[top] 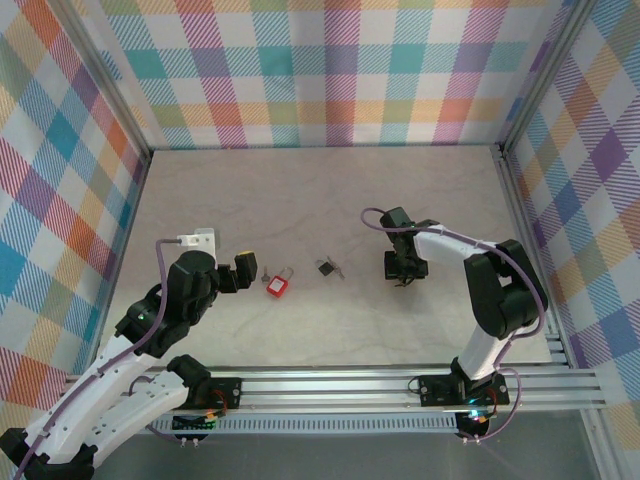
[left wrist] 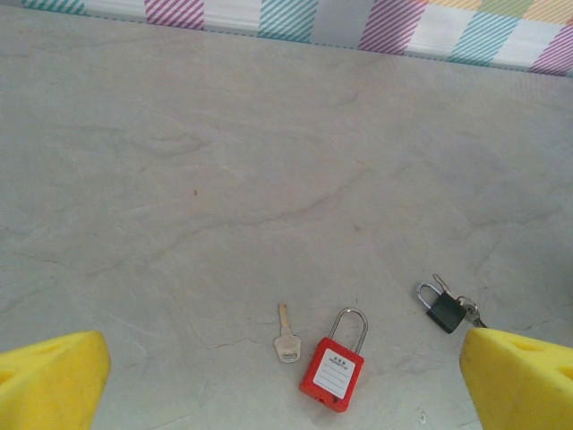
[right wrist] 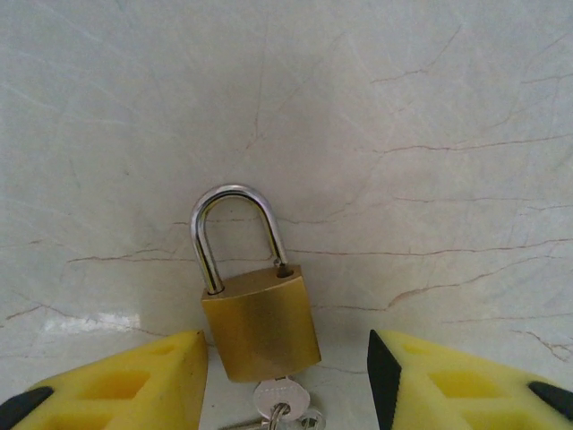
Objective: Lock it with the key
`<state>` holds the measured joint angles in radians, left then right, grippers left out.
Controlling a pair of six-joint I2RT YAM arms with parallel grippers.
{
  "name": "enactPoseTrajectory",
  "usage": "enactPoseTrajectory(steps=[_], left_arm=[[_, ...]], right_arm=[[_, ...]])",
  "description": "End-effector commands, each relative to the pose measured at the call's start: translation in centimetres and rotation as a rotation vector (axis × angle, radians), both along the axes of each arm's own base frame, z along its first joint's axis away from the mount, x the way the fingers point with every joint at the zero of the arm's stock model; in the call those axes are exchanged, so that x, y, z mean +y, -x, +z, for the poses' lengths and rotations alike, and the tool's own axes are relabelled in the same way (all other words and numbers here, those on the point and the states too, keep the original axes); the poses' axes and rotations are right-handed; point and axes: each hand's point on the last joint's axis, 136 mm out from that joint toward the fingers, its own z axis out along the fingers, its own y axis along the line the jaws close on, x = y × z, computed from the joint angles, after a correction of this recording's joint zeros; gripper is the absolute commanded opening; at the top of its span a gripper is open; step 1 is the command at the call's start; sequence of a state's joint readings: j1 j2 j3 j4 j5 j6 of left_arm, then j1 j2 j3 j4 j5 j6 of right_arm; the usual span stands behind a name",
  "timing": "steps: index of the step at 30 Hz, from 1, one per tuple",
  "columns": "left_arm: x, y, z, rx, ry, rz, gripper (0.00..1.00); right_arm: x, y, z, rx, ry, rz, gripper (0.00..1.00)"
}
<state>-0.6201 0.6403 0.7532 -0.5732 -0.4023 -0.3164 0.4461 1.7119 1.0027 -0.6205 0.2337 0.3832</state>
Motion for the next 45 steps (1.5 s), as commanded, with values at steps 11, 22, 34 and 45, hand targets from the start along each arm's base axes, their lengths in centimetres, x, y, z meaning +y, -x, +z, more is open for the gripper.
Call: enactPoseTrajectory(steps=[11,22,34,45], left_arm=[[-0.1,-0.1,0.5,-0.017,-0.008,-0.01,1.0],[0.0,0.0,0.5,-0.017,-0.009,-0.008,1.0],[0.0,0.0,0.6,-0.019,-0.009,-0.008,1.0],[0.0,0.0,0.5,-0.018,-0.01,-0.009,1.0]], right_arm=[[0.8,-0.6,-0.4,0.006,-0.029,0.016,0.48],[0.8,-0.7,-1.0,0.022,-0.026,0.019,0.39],[0.4,-0.6,-1.7,0.04,-0.022,0.001,0.31],[1.1,-0.5,-1.5,0.038,-0.071,0.012,0.22]])
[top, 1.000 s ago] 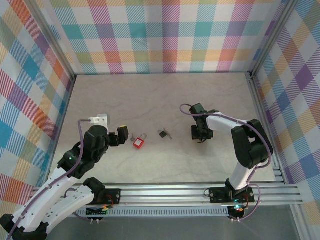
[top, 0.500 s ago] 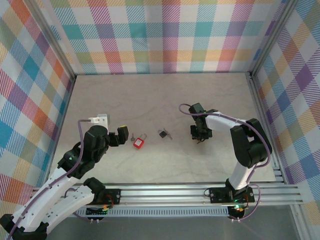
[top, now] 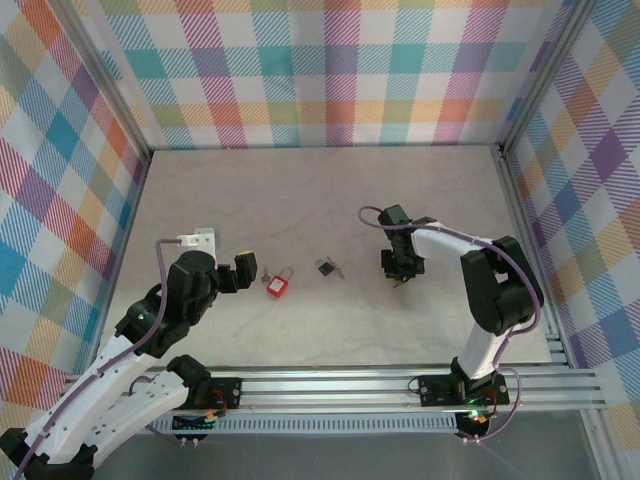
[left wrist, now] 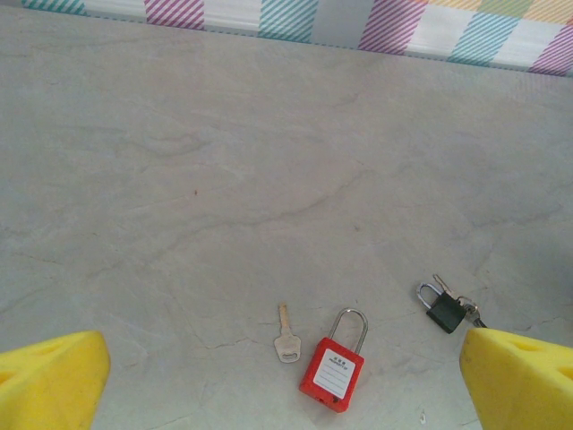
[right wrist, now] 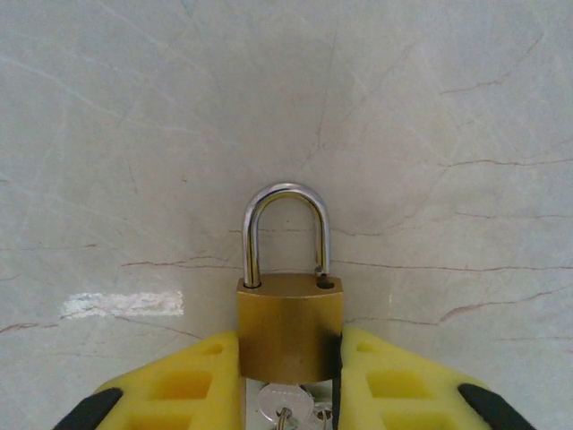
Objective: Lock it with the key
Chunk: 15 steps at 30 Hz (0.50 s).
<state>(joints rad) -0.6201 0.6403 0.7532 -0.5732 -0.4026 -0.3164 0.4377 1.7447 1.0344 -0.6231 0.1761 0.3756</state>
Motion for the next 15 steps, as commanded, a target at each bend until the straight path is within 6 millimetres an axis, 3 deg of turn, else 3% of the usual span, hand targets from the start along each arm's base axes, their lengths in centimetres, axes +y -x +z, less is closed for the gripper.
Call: enactPoseTrajectory(steps=[1,8,15], left_arm=[[0.0,0.0,0.6,-0.019,-0.008,-0.009,1.0],[-0.1,0.0,0.6,-0.019,-0.004,-0.013,1.0],[-0.1,0.0,0.6,-0.017,-0.003,-0.015,1.0]], right_arm=[[0.5,-0.1,-0.9,0.005,-0.044,0.01,0.21],[2.6,0.3,0.6,-0.018,-0.164,0.055,0.22],[3.4,1.1,0.5,0.0,-0.172,0.079,0.24]])
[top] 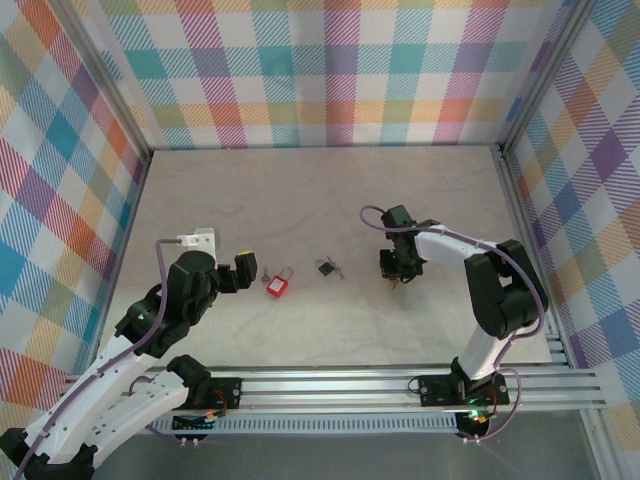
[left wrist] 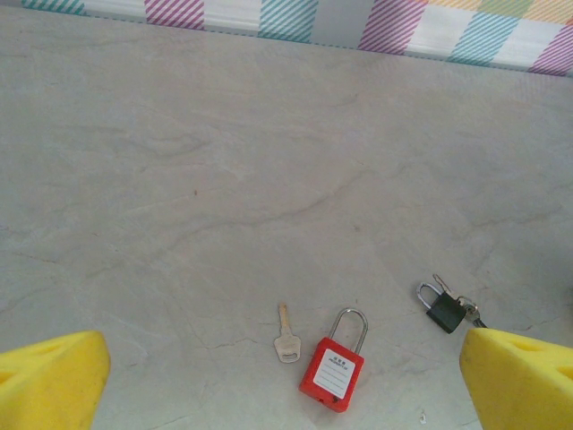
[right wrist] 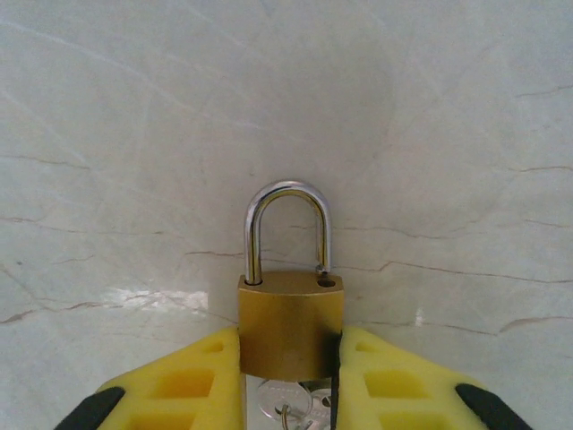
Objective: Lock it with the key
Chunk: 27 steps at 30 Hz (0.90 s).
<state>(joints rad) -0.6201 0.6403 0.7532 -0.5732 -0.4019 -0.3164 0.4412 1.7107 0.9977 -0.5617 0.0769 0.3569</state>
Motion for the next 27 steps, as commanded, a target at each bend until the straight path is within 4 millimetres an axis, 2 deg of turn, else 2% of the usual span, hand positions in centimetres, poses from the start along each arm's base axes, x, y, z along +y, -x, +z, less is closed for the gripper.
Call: enactPoseTrajectory(steps=[1,12,21,27], left_arm=[[-0.1,0.0,0.6,-0.018,-0.003,-0.014,1.0],[-0.2,0.0,0.5,-0.013,-0.001,-0.019,1.0],[-0.3,0.0,0.4,-0.01,0.002,-0.02,1.0],[-0.3,0.0,0.3,-0.007,0.002,-0.02,1.0]], right_arm=[[1.7,0.9,0.2,0.013,-0.064,0.042,0.24],[4.1,2.3,0.6,0.004,-0.107,0.114,0.24],[6.3,2.9,1.2,-0.027,-0.143,0.197,0.24],[7.1,3.1,1.5,-0.042,-0.151,0.227,0.24]])
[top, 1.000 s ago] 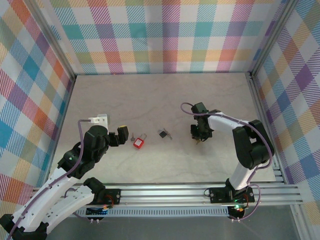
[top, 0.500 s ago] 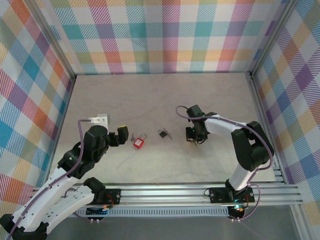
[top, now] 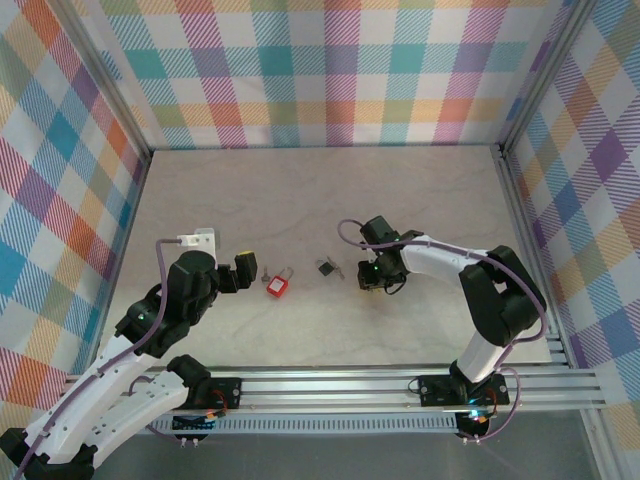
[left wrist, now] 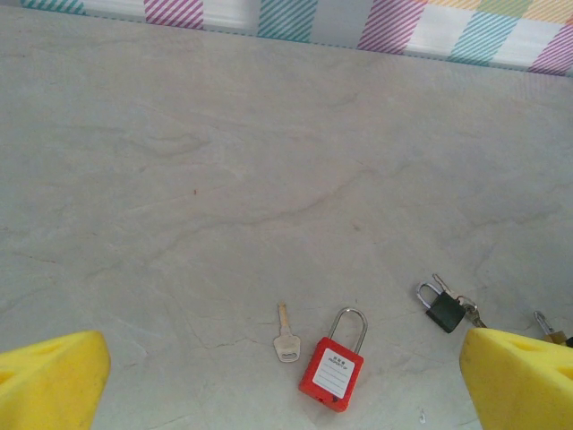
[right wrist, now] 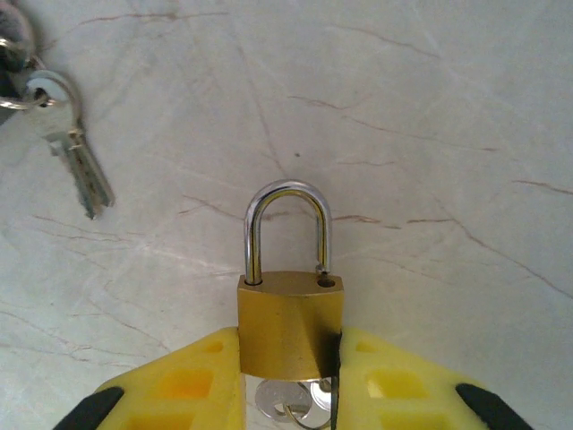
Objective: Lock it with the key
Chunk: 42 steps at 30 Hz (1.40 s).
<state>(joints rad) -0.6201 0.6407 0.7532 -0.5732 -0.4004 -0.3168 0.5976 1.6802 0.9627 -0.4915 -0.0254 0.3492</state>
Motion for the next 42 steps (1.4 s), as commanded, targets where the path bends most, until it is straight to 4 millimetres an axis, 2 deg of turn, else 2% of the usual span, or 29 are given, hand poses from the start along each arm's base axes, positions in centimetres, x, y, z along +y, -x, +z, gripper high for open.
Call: enactPoseTrajectory(steps=[1,6,14,19,35,42], left_arm=[[-0.3,0.0,0.4,-0.009,0.002,-0.019,1.0],[-0.4,0.0,0.3,-0.005,0.001,-0.022,1.0],[-0.3,0.0,0.3,-0.005,0.001,-0.02,1.0],[-0.4,0.0,0.3,-0.004,0.001,-0.022,1.0],[-1.3,-0.3,-0.1,0.047,0.001,-0.046,1.0],[-2.5,-0.6,0.7,0.09,0.062,-0.056,1.0]], right_arm=[[0.8,0.0,1.1,-0.034,-0.04,0.037,0.24],[1.3,0.1,1.5,-0.041,-0.073,0.048,0.24],[1.3,0.4,0.8,-0.018,-0.068,0.046,0.24],[1.5,0.4,1.1,-0.023,-0.08,0.047,0.24],[3.3,1.2,3.8,-0.088,-0.207,0.105,0.24],[4.2,1.8,5.2,-0.131,-0.254,0.152,0.24]])
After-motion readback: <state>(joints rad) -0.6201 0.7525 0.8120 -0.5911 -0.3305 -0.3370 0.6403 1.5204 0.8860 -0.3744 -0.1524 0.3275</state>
